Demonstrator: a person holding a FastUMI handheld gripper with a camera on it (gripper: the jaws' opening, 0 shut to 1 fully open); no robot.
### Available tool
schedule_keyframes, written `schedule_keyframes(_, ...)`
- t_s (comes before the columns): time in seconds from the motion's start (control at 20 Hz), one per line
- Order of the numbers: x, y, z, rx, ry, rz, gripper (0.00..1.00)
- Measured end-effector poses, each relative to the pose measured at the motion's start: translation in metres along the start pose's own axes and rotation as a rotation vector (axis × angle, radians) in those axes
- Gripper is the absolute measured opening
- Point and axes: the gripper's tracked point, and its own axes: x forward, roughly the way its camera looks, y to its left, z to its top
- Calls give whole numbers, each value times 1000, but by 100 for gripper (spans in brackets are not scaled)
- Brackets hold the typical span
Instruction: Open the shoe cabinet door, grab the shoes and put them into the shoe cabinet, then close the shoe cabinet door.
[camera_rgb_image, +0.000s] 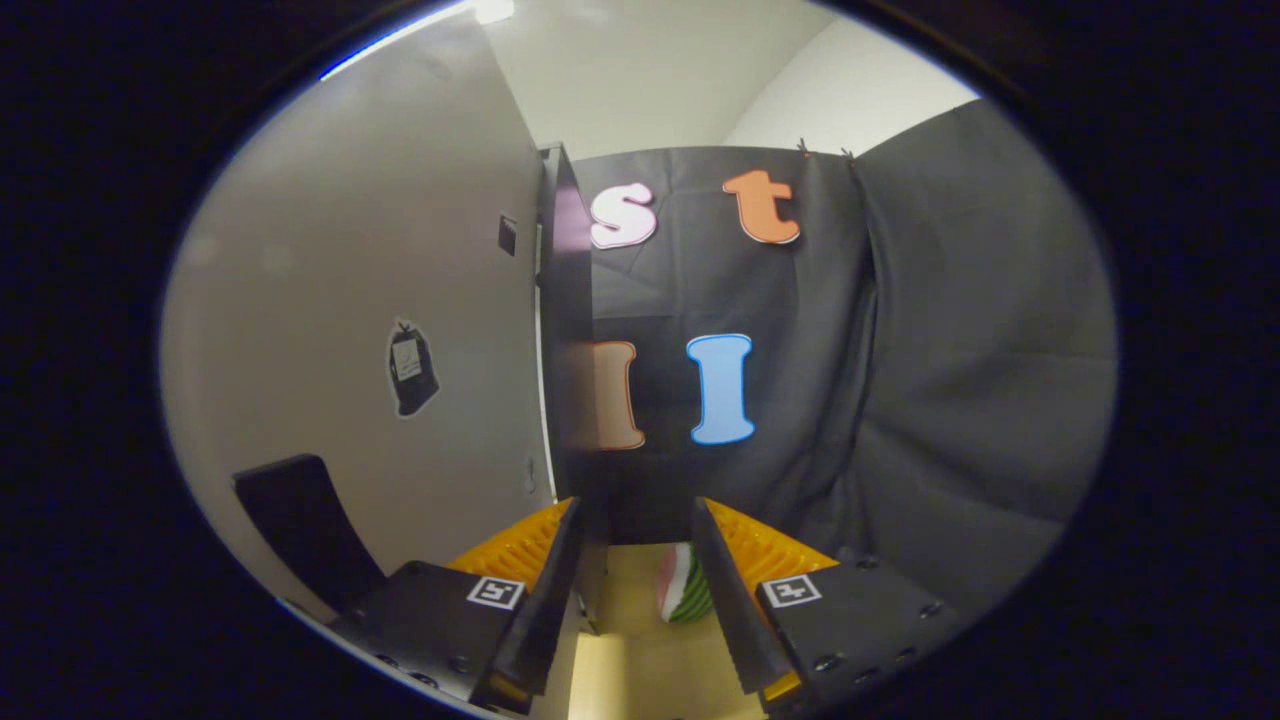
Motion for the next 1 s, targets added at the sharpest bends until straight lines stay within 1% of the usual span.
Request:
schedule_keyframes(0.2,-4,21,2,-21,-17,-1,68)
schedule_keyframes(0.35,-10,54,1,-20,-22,15,68)
schedule_keyframes(0.75,-6,181,-6,-13,-31,57,68)
schedule_keyframes(0.85,2,218,-7,-12,-37,72,68)
schedule_keyframes(0.9,7,240,-6,-7,-45,99,69)
schedule_keyframes(1.0,22,277,-3,-35,-62,113,69)
